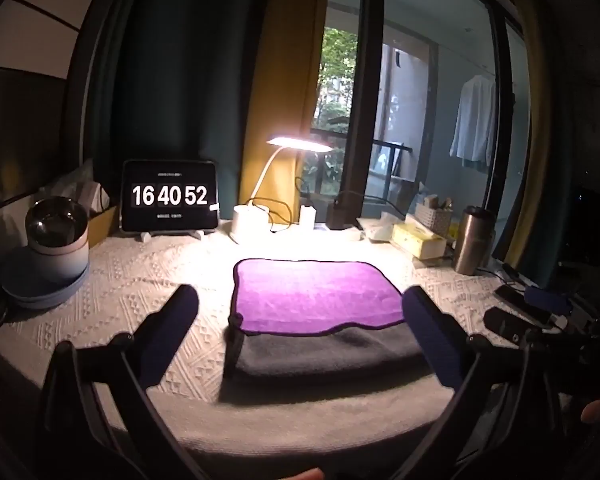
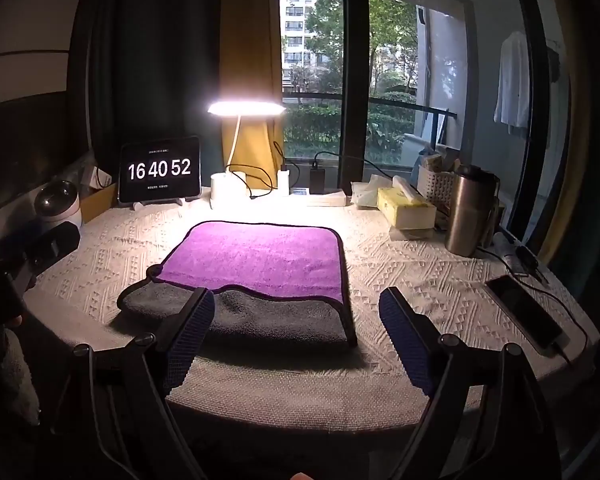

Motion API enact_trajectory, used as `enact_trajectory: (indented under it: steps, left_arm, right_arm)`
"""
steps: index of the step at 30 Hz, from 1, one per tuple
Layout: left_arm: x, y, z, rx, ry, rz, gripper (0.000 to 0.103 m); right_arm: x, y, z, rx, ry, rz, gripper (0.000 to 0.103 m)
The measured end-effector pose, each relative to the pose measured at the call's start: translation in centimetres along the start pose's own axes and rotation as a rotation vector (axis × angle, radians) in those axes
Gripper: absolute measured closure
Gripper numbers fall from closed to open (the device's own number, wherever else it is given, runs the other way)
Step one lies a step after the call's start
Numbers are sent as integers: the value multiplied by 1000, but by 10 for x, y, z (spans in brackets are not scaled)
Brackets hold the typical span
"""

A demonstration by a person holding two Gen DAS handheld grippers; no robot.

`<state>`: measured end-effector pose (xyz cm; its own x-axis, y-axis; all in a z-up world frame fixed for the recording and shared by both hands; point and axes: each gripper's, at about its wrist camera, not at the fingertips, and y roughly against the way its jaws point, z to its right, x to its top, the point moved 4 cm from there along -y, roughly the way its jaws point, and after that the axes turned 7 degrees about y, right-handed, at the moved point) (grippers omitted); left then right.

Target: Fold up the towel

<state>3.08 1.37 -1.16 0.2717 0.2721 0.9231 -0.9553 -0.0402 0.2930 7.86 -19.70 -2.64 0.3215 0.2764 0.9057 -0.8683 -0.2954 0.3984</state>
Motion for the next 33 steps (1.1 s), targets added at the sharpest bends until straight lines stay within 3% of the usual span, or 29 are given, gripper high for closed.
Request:
enact_trajectory:
  steps: [33]
  left_arm:
    - [-6,-1,-5,-10,22,-10,1]
  right_arm:
    - [0,-2,-2,6,-8,-6,16]
